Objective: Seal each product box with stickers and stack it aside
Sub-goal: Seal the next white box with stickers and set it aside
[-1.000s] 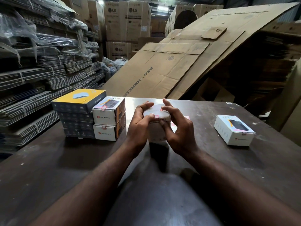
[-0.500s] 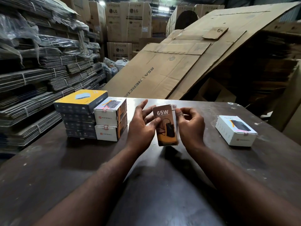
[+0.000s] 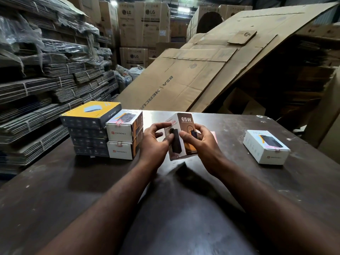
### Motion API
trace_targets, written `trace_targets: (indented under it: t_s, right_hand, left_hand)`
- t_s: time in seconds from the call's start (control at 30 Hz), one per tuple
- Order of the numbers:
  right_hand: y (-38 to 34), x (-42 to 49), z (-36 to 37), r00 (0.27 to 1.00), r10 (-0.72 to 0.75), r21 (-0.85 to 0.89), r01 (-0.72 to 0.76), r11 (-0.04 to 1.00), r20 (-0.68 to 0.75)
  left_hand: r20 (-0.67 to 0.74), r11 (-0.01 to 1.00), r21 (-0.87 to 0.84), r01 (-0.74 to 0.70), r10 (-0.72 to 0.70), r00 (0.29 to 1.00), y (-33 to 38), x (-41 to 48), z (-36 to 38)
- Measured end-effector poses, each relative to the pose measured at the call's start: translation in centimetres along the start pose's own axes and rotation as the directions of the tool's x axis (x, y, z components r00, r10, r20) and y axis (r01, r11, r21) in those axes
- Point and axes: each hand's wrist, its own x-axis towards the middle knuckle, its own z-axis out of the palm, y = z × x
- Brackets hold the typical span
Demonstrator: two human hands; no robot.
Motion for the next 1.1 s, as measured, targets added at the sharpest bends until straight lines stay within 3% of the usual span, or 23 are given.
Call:
trace_targets:
  t_s: [0.07, 0.13, 0.23, 0.53, 0.83, 1.1]
  right_hand:
    - [0.0, 0.3, -0.1, 0.997, 0.074, 0.107, -0.071, 0.992, -0.026]
    - [0.1, 0.6, -0.3, 0.994, 0.106, 0.204, -0.102, 0.974, -0.012]
    - [0.0, 0.7, -0.8, 0.992, 0.125, 0.203, -0.12, 0.972, -0.014]
    - [0.9, 2.4, -2.9, 0.947, 0.133, -0.171, -0.189, 0.967, -0.293]
    - [-1.2, 1.8, -2.8, 0.975, 0.118, -0.107, -0.14, 0.984, -0.188]
    - [-3.4, 1.2, -6.1, 0.979, 0.04, -0.291, -0.098, 0.952, -0.199]
  left_hand:
    - [0.012, 0.994, 0.009, 0.108, -0.108, 0.994, 0.0, 0.1, 0.1]
    - [0.108, 0.949, -0.128, 0.289, -0.277, 0.955, 0.6, 0.0, 0.3]
    - [0.279, 0.867, -0.194, 0.458, -0.399, 0.873, 1.2, -0.6, 0.6]
    - [0.278, 0.878, -0.259, 0.403, -0.332, 0.901, 0.2, -0.3, 1.0]
    - [0.236, 0.885, -0.237, 0.4, -0.347, 0.908, 0.2, -0.6, 1.5]
    - [0.213, 0.903, -0.196, 0.383, -0.342, 0.915, 1.6, -0.9, 4.4]
